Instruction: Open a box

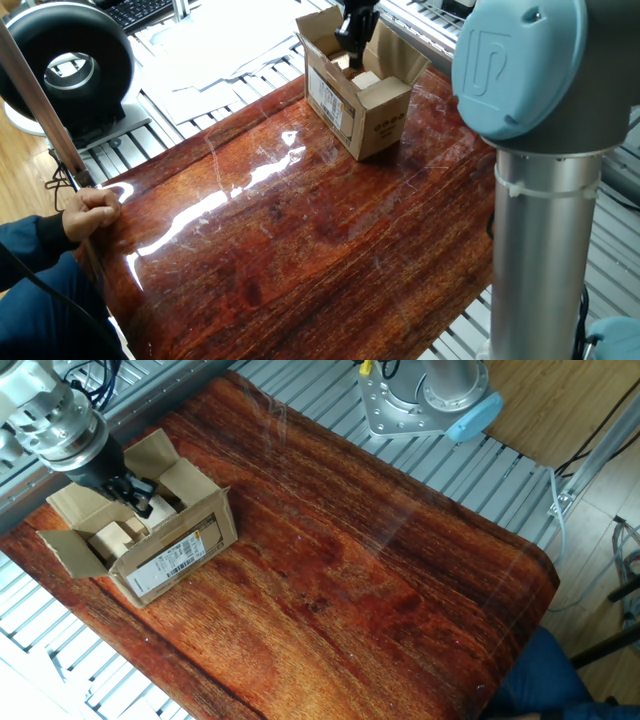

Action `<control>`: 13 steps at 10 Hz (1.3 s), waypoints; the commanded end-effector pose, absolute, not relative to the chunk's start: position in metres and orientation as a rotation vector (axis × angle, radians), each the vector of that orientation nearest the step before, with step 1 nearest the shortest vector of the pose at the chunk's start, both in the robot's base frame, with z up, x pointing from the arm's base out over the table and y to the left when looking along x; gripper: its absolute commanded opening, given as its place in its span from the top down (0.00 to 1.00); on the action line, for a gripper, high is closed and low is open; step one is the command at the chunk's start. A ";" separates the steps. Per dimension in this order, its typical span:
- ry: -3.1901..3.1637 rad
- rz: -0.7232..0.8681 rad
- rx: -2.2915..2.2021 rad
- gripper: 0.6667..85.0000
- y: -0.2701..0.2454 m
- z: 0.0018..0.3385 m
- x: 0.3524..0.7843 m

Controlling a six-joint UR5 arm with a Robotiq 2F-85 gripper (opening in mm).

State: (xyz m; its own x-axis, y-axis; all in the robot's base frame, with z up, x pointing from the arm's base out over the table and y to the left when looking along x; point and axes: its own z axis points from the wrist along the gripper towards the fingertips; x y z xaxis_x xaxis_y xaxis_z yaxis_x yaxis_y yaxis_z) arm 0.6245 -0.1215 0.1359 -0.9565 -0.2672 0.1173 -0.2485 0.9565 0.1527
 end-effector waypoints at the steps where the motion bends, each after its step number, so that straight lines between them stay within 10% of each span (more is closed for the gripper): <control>1: -3.022 -0.245 0.357 1.00 -0.114 0.137 0.637; 13: -2.916 -0.534 0.482 1.00 -0.088 0.115 0.581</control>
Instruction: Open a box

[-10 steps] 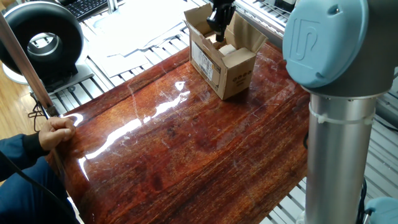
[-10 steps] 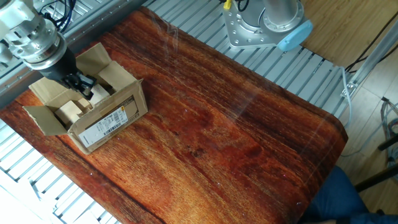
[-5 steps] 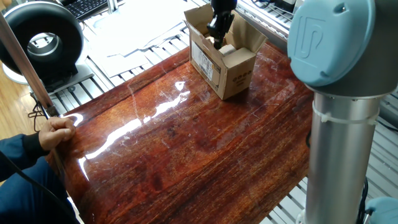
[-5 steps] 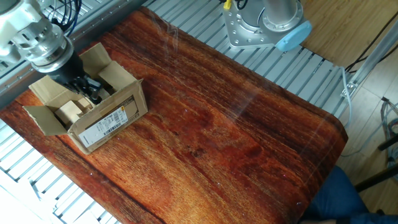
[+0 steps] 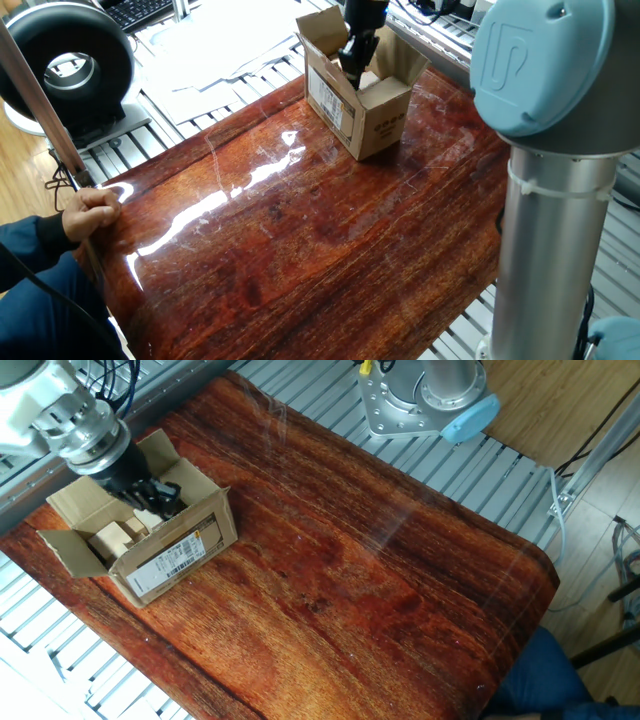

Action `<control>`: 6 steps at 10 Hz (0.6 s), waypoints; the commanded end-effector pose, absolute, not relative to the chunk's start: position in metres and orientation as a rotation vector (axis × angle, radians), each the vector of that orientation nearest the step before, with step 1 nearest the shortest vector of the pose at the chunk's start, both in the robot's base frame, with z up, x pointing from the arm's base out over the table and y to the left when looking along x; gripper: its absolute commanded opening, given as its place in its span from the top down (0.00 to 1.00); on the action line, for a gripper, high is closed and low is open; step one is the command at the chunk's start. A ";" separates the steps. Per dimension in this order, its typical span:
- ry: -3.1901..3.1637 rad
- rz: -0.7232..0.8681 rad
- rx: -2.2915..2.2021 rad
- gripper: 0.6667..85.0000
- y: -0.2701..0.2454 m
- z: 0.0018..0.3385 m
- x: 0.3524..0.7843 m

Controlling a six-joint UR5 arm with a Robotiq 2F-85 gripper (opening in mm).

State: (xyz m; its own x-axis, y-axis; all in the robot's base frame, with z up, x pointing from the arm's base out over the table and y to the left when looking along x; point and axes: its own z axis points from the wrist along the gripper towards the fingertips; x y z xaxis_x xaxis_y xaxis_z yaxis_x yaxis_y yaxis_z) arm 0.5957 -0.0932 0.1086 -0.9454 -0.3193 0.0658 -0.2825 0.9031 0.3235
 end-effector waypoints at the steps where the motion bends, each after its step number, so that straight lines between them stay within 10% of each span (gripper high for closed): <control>1: -2.906 -0.535 0.487 1.00 -0.088 0.118 0.577; 6: -2.867 -0.551 0.489 1.00 -0.084 0.135 0.571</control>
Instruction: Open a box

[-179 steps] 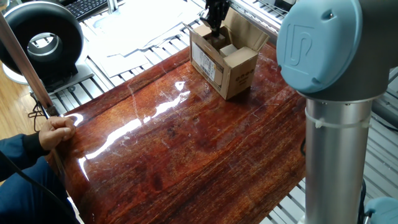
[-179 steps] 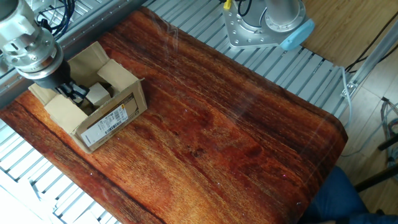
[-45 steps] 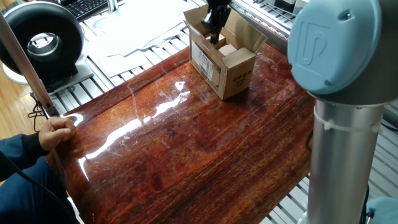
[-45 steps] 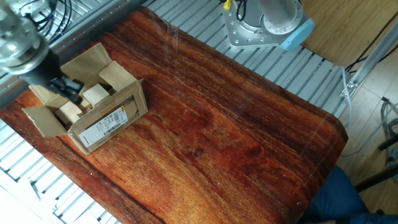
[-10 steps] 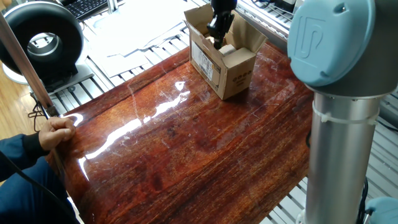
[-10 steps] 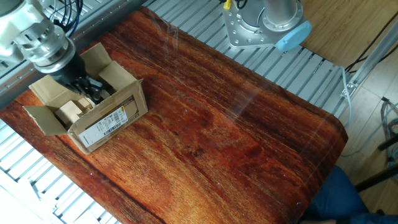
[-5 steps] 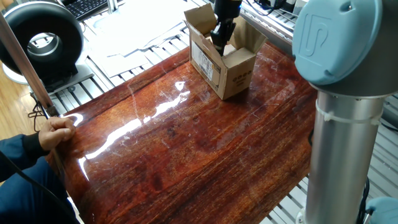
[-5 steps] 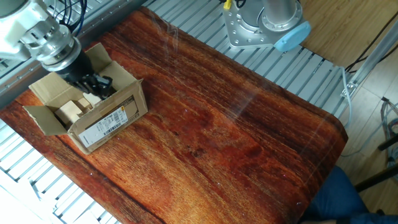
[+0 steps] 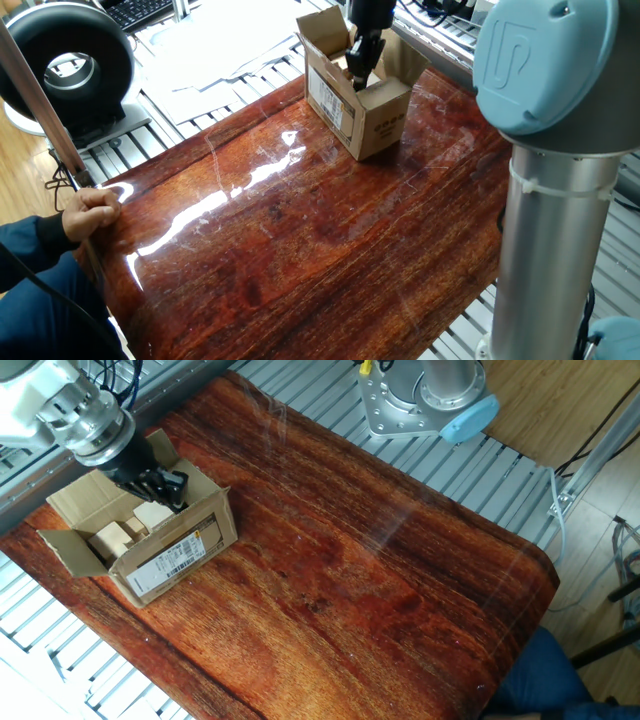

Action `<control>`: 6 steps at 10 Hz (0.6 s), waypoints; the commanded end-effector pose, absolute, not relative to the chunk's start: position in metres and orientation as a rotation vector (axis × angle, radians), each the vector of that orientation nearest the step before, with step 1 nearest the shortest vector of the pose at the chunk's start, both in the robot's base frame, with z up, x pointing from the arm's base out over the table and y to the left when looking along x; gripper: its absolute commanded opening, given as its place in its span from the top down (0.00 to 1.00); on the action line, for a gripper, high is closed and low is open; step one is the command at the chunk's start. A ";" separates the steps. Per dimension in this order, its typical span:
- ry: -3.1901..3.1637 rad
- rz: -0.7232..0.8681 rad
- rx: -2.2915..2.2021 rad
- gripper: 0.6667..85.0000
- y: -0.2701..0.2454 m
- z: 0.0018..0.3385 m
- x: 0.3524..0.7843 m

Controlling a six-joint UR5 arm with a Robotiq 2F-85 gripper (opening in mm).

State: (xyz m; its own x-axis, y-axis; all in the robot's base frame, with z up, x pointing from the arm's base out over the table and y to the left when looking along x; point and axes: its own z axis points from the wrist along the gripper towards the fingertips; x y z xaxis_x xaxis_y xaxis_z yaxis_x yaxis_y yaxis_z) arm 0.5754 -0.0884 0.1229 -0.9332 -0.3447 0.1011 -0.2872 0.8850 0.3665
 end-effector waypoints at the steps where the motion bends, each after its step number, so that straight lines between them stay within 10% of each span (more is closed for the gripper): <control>1: -2.852 -0.556 0.486 1.00 -0.084 0.141 0.568; 6: -2.790 -0.569 0.469 1.00 -0.081 0.166 0.562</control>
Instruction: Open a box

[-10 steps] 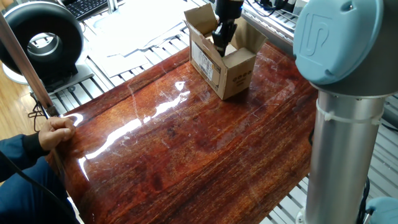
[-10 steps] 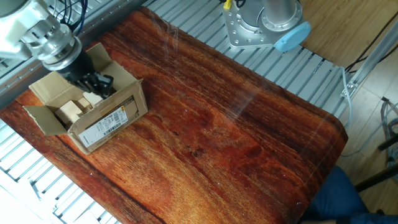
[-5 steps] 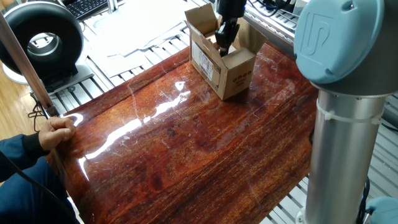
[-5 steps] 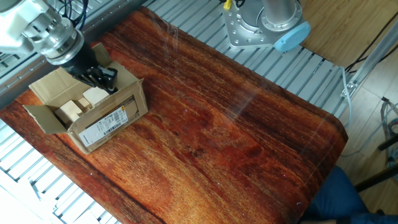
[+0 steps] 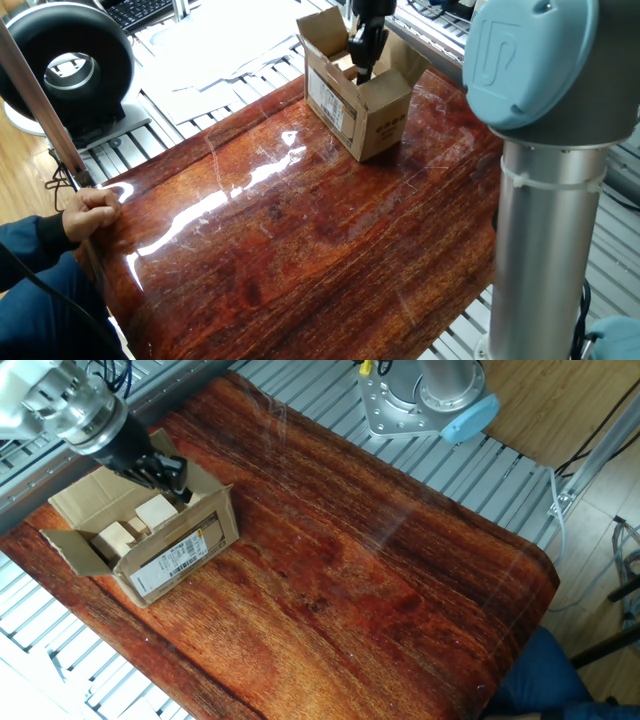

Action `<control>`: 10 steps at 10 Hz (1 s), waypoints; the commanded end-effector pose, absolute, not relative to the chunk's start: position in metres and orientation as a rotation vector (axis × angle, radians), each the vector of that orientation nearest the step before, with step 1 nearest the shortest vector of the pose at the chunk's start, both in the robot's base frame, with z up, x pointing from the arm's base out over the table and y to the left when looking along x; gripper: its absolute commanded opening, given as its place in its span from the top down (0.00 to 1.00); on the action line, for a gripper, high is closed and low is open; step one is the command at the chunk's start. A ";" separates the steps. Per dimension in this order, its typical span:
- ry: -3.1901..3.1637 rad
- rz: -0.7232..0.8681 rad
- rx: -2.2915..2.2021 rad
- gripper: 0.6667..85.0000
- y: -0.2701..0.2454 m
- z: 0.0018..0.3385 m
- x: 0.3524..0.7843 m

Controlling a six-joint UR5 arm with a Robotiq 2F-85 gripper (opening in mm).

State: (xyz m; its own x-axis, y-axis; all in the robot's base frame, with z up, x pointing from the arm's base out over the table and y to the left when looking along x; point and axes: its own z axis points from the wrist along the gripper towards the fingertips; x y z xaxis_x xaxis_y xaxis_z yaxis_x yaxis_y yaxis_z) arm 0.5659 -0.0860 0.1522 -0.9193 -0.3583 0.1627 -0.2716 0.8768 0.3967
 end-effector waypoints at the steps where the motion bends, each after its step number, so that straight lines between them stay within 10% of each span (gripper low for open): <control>1: -2.779 -0.571 0.459 1.00 -0.080 0.170 0.558; 10: -2.778 -0.562 0.471 1.00 -0.088 0.169 0.520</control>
State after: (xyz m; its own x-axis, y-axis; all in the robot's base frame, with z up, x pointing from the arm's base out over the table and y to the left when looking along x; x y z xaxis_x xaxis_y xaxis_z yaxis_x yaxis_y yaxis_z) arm 0.5269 -0.0856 0.1709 -0.9087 -0.3605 0.2107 -0.2500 0.8739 0.4169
